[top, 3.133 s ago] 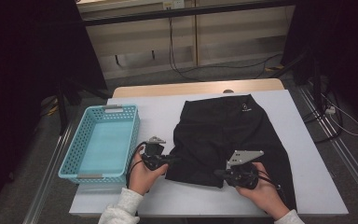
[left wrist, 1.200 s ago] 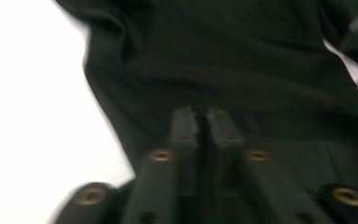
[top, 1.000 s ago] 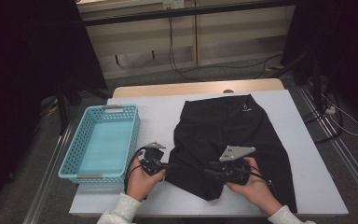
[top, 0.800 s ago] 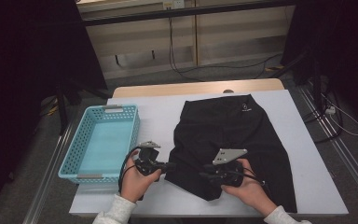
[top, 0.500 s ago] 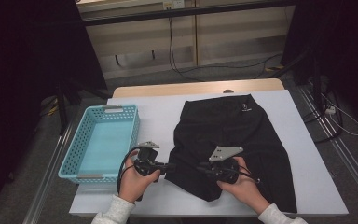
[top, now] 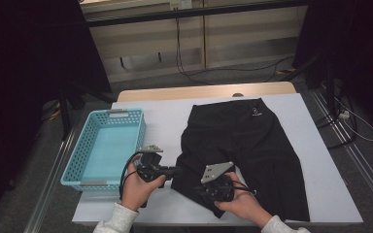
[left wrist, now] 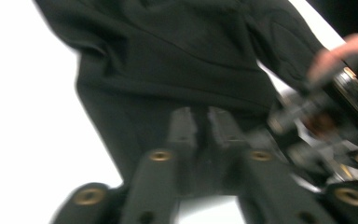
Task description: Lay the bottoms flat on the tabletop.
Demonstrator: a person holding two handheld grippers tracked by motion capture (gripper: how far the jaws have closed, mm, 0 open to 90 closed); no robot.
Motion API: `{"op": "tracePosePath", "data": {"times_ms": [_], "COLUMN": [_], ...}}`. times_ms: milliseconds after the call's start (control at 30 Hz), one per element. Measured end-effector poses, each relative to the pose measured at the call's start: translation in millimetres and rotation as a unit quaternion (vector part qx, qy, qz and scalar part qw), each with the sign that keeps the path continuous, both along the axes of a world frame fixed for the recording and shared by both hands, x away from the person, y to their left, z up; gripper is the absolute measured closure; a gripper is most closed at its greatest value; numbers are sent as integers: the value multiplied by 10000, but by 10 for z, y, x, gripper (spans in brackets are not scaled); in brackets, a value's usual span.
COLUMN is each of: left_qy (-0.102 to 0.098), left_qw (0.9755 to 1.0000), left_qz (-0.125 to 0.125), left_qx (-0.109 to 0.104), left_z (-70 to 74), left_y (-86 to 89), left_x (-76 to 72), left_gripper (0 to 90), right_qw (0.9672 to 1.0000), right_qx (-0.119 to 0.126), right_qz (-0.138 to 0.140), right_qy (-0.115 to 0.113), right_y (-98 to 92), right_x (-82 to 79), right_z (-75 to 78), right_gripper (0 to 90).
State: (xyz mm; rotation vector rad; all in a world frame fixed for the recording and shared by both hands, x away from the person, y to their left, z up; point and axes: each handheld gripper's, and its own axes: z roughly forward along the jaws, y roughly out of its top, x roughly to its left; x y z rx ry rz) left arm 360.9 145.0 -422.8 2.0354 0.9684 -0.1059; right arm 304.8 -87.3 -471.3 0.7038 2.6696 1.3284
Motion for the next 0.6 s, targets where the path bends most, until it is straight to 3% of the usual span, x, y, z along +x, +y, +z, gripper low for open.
{"op": "tracePosePath", "data": {"times_ms": [33, 100, 167, 267, 333, 400, 500, 600], "left_qy": [-80, -194, -267, -285, -374, -378, -543, -542], "left_qw": [9999, 9995, 9989, 9983, 9969, 9964, 9931, 9917], "left_qz": [77, 235, 389, 493, 580, 627, 735, 750], "left_qx": [-30, -18, 21, 124, 383, 420, 732, 896], "left_z": [-5, -15, -37, -77, -146, -160, -229, -295], "left_y": [7, 14, 15, 12, -2, -7, -53, -95], "left_x": [9, 26, 47, 68, 102, 112, 149, 186], "left_gripper": [665, 595, 491, 462, 447, 440, 462, 498], "right_qw": [9999, 9992, 9987, 9977, 9977, 9986, 9991, 9987], "right_qx": [27, -44, -100, -160, -246, -221, -221, -215], "right_qz": [151, 387, 483, 634, 526, 379, 85, -271], "right_qy": [14, -68, -162, -197, -338, -309, -354, -365], "right_y": [26, 61, 88, 98, 89, 48, -55, -191], "right_x": [-39, -99, -152, -186, -182, -154, -99, -34], "right_z": [3, 12, 26, 40, 50, 65, 93, 104], "right_gripper": [841, 839, 820, 797, 790, 757, 710, 662]}}
